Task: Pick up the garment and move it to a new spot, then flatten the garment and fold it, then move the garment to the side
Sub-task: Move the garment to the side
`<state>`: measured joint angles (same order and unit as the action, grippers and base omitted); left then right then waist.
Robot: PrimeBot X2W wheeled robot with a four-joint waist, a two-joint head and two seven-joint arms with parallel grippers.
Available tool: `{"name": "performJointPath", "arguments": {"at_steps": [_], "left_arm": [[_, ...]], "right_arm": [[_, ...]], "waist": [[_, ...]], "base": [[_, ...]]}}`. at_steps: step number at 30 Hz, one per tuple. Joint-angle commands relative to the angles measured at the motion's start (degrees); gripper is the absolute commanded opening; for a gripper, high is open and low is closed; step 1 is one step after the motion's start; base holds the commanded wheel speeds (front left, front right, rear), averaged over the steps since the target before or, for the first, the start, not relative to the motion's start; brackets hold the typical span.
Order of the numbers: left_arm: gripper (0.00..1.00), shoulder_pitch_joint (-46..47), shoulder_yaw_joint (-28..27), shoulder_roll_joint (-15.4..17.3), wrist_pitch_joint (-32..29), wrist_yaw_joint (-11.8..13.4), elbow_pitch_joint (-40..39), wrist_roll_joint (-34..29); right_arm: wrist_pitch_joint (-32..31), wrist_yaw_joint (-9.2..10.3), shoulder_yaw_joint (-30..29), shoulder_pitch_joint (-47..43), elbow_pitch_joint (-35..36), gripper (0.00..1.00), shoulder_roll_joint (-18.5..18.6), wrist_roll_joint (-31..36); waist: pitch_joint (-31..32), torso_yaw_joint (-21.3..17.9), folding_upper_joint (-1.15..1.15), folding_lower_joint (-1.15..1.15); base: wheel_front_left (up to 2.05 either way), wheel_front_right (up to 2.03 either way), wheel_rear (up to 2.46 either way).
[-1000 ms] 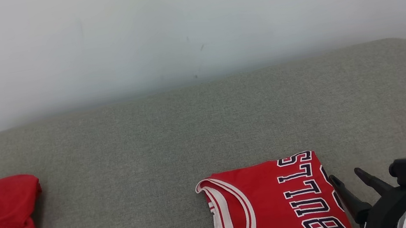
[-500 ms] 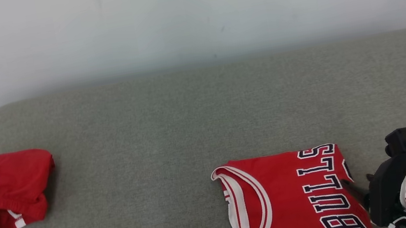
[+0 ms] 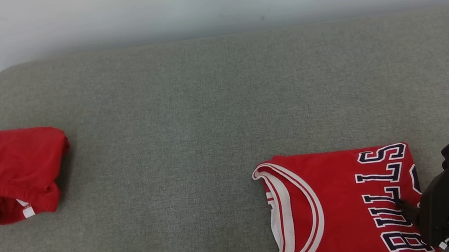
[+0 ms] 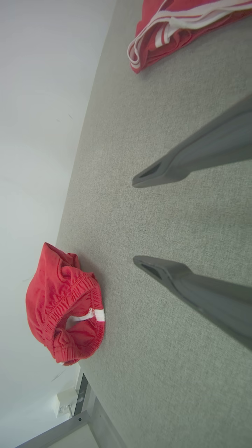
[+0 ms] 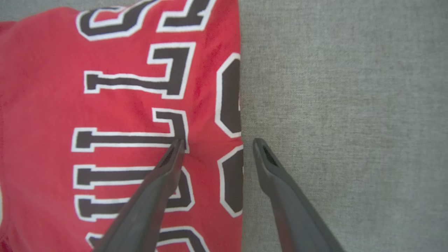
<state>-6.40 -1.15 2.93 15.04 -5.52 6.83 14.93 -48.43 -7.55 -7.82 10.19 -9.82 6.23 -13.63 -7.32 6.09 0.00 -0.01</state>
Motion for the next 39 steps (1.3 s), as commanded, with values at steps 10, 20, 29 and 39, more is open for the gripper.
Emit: {"name": "performJointPath", "arguments": {"at_steps": [10, 20, 29, 39], "left_arm": [[1.00, 2.89, 0.87, -0.06, 0.18, 0.09, -0.32, 0.24], [1.00, 3.85, 0.14, -0.07, 0.18, 0.42, -2.38, -0.28], [1.00, 5.80, 1.10, -0.05, 0.18, 0.76, -5.00, -1.00], [1.00, 8.69, 0.99, -0.05, 0.17, -0.45, -7.56, -4.96]], "right_arm": [[-1.53, 0.15, -0.25, -0.26, -3.24, 0.33, -1.76, 1.52], [2.40, 0.16, 9.10, 6.24, -0.97, 0.00, 5.51, 1.77], [4.39, 0.16, 15.21, 14.28, -1.55, 0.00, 10.88, 1.00], [9.37, 0.16, 15.88, 23.51, -5.36, 0.00, 16.83, 2.20]], "waist": [[-3.41, 1.30, 0.00, 0.01], [-4.93, -2.21, 0.00, 0.01], [-7.13, -7.74, 0.00, 0.01], [-11.27, -14.70, 0.00, 0.01]], "base": [[0.00, 0.00, 0.00], [0.00, 0.00, 0.00], [0.00, 0.00, 0.00], [0.00, 0.00, 0.00]]}}
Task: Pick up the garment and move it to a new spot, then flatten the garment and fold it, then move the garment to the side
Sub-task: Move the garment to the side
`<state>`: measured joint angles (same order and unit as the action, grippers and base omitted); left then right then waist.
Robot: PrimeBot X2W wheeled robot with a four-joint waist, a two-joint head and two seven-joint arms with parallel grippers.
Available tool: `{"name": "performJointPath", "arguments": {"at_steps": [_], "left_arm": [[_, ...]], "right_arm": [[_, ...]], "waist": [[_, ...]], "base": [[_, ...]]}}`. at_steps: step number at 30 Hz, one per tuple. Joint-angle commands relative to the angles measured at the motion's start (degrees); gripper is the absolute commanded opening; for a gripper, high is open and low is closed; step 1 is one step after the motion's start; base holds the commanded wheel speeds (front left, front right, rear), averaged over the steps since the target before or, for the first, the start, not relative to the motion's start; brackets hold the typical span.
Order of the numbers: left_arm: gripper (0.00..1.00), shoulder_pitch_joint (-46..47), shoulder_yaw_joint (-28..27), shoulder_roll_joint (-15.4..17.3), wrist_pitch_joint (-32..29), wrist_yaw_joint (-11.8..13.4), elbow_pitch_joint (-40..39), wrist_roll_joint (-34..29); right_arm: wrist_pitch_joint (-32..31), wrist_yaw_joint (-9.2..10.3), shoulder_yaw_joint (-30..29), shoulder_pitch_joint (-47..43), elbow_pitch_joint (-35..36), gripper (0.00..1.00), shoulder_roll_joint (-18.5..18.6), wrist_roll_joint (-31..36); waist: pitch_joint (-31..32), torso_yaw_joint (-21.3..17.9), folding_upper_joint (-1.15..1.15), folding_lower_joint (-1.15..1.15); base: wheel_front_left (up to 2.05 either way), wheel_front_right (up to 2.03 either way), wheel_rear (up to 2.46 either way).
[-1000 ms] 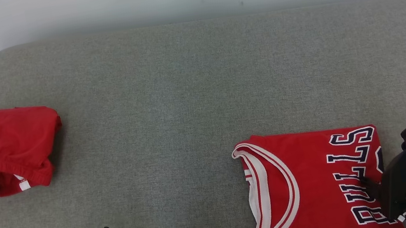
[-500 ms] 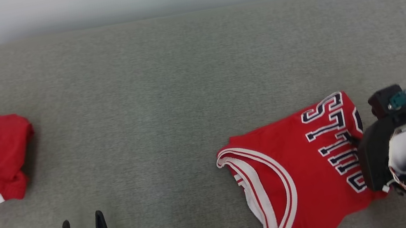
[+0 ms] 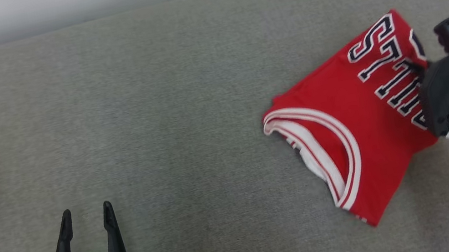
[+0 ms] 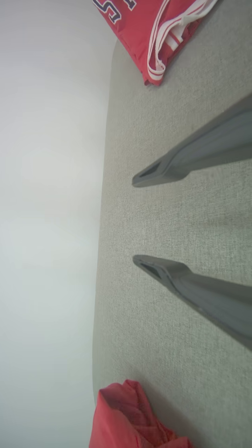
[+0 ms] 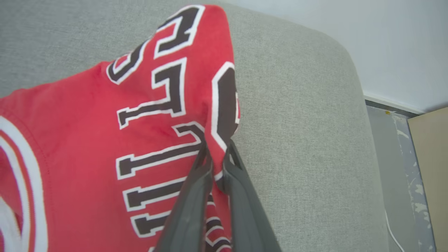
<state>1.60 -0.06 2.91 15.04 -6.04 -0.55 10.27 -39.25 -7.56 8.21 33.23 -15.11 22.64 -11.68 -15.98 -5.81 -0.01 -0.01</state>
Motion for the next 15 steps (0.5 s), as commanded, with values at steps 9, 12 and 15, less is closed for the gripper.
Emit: {"name": "performJointPath", "arguments": {"at_steps": [9, 12, 15], "left_arm": [[1.00, 4.30, 0.67, 2.13, 0.17, -0.97, -3.87, -4.14], [1.00, 5.34, 0.79, 3.58, 0.17, -1.20, -5.08, -4.85], [1.00, 6.37, 0.96, 4.72, 0.18, -1.33, -6.23, -5.35]], "right_arm": [[5.56, 0.17, -6.01, 6.71, -5.09, 0.00, 3.38, 2.32], [7.92, 0.17, -7.72, 8.02, -6.91, 0.00, 4.52, 3.51], [10.36, 0.17, -9.98, 8.95, -8.49, 0.00, 5.19, 4.31]], "waist": [[-9.20, -7.18, 0.01, 0.01], [-11.13, -8.24, 0.01, 0.01], [-13.02, -8.86, 0.01, 0.01]], "base": [[0.00, 0.00, 0.00], [0.00, 0.00, 0.00], [0.00, 0.00, 0.00]]}}
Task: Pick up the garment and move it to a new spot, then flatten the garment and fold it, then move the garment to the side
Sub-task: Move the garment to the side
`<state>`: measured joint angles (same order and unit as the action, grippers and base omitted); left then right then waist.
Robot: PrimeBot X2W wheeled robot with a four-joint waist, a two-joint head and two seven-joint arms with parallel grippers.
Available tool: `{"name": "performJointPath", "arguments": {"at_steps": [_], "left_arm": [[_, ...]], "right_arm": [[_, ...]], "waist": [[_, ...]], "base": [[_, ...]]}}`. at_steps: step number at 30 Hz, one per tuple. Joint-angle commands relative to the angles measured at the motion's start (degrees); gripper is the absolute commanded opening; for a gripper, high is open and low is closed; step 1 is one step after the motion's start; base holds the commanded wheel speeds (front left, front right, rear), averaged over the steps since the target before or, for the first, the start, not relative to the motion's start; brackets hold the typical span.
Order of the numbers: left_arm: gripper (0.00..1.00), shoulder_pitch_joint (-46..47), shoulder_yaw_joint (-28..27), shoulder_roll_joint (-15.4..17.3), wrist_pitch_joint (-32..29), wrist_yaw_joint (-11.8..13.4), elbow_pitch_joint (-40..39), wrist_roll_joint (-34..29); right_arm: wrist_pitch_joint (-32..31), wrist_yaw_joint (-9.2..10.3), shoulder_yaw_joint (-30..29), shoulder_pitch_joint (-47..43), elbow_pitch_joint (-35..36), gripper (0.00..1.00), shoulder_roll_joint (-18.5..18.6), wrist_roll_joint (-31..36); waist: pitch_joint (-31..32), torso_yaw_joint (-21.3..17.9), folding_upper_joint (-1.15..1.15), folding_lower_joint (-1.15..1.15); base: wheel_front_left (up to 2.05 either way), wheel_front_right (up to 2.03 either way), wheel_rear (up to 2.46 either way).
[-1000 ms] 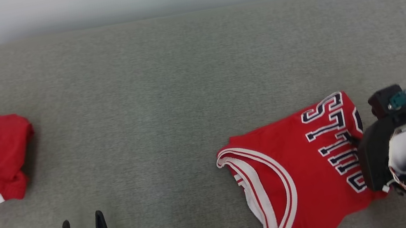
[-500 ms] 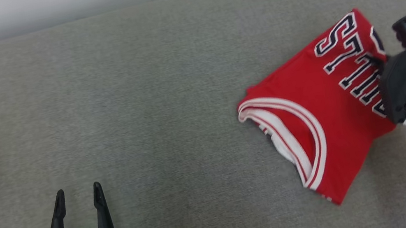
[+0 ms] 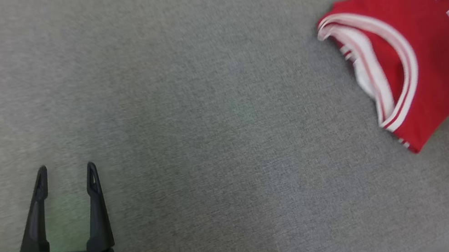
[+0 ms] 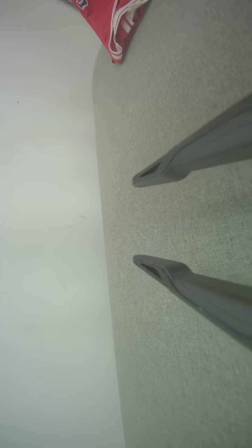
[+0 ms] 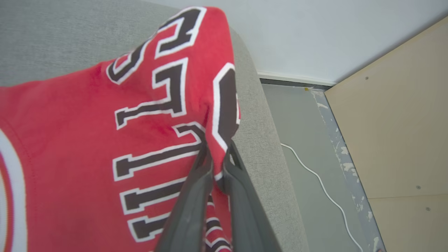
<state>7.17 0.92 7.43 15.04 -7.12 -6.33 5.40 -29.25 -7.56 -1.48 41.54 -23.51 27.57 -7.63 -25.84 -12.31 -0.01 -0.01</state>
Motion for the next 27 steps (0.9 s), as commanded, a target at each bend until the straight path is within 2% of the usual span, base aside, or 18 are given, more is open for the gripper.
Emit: {"name": "performJointPath", "arguments": {"at_steps": [1, 11, 18, 20, 27], "left_arm": [[1.00, 1.06, 0.03, 0.48, 0.17, -0.27, -0.78, -0.53], [1.00, 1.85, 0.59, 3.05, 0.17, -0.42, -2.50, -1.18], [1.00, 1.38, 0.72, 3.95, 0.17, -0.27, -2.44, -0.88], [1.00, 1.40, 0.81, 4.13, 0.17, -0.27, -2.37, -0.77], [1.00, 1.57, 1.32, 4.45, 0.17, -0.30, -1.82, -0.63]], "right_arm": [[1.12, 0.17, -1.22, 0.69, -0.55, 0.00, 0.31, 0.63], [8.95, 0.17, -9.31, 1.58, -3.66, 0.00, 0.65, 5.30], [12.23, 0.17, -11.89, 1.83, -4.91, 0.03, 0.23, 7.15], [13.16, 0.17, -12.16, 1.88, -5.23, 0.00, 0.23, 7.45], [16.08, 0.17, -12.51, 1.86, -5.82, 0.00, 0.37, 8.88]], "waist": [[-3.61, -2.45, 0.01, 0.01], [-6.28, -3.40, 0.01, 0.01], [-6.43, -3.64, 0.01, 0.01], [-6.53, -3.59, 0.01, 0.01], [-7.07, -2.96, 0.01, 0.01]], "base": [[0.00, 0.00, 0.00], [0.00, 0.00, 0.00], [0.00, 0.00, 0.00], [0.00, 0.00, 0.00], [0.00, 0.00, 0.00]]}}
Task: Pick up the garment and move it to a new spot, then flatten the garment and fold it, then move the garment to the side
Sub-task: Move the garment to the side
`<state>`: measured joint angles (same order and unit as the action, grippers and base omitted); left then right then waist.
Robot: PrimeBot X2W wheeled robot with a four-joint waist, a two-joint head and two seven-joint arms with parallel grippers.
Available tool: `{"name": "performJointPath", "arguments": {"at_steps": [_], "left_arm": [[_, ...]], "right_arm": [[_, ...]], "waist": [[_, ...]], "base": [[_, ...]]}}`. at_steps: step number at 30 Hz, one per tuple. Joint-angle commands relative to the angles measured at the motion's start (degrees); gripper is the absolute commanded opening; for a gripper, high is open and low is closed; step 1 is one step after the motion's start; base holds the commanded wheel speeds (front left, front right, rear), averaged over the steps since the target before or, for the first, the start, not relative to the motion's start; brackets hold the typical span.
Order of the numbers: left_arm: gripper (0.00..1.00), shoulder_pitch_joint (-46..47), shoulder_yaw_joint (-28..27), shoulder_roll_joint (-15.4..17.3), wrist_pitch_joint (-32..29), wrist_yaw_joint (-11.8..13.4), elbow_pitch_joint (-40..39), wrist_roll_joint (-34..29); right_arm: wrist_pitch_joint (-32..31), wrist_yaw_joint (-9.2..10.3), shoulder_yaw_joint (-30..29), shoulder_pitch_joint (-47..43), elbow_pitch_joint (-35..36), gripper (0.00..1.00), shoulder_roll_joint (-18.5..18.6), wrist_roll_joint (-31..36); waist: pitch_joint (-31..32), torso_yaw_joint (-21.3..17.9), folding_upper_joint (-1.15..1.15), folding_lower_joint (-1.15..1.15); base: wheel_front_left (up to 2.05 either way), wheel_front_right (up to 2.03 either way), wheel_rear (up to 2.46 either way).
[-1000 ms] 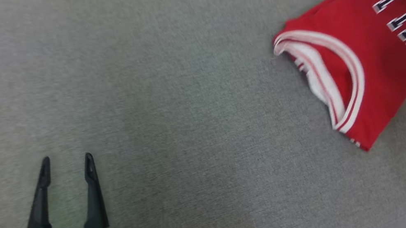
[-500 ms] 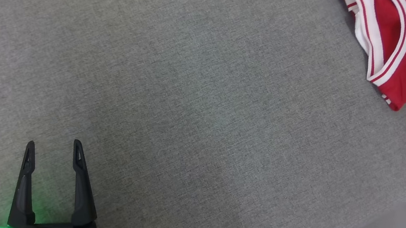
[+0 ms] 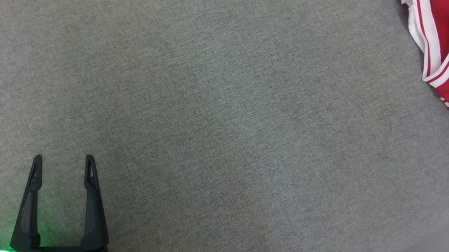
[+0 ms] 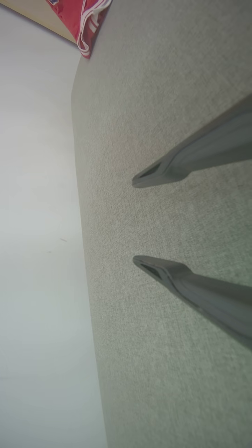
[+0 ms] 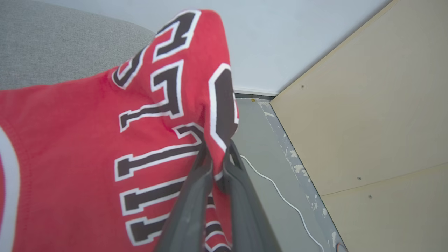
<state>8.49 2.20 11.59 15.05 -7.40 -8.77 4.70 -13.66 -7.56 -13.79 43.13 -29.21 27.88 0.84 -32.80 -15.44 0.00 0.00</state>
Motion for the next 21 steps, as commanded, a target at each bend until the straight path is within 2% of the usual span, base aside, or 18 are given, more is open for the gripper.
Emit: {"name": "performJointPath", "arguments": {"at_steps": [1, 3, 4, 5, 13, 21], "left_arm": [[1.00, 0.26, 0.05, 0.36, 0.15, -0.02, 0.67, 0.10], [1.00, 0.26, 0.06, 0.46, 0.15, -0.02, 0.76, 0.16], [1.00, 0.27, 0.08, 0.50, 0.15, -0.02, 0.80, 0.18], [1.00, 0.29, 0.06, 0.54, 0.15, -0.02, 0.84, 0.14], [1.00, 0.63, 0.04, -0.69, 0.16, 0.10, 1.55, 0.86], [1.00, -1.90, -2.63, -3.45, 0.16, 0.86, 4.05, 2.32]], "right_arm": [[0.81, 0.17, -0.31, 0.34, -0.20, 0.00, -0.13, 0.63], [1.25, 0.17, -0.71, 0.34, -0.37, 0.00, -0.44, 1.23], [1.50, 0.17, -0.92, 0.31, -0.38, 0.19, -0.61, 1.67], [1.69, 0.17, -1.14, 0.24, -0.40, 1.00, -0.79, 1.92], [4.64, 0.17, -0.09, -1.48, 1.19, 1.00, -1.80, 2.79], [10.67, 0.17, 6.00, -7.44, 7.40, 1.00, -3.71, -2.74]], "waist": [[-0.16, 0.29, 0.00, 0.00], [-0.20, 0.52, 0.00, 0.00], [-0.18, 0.63, 0.00, 0.00], [-0.14, 0.72, 0.00, 0.00], [2.01, 1.58, 0.00, 0.00], [8.80, 3.44, 0.00, 0.00]], "base": [[0.00, 0.00, 0.00], [0.00, 0.00, 0.00], [0.00, 0.00, 0.00], [0.00, 0.00, 0.00], [0.00, 0.00, 0.00], [0.00, 0.00, 0.00]]}}
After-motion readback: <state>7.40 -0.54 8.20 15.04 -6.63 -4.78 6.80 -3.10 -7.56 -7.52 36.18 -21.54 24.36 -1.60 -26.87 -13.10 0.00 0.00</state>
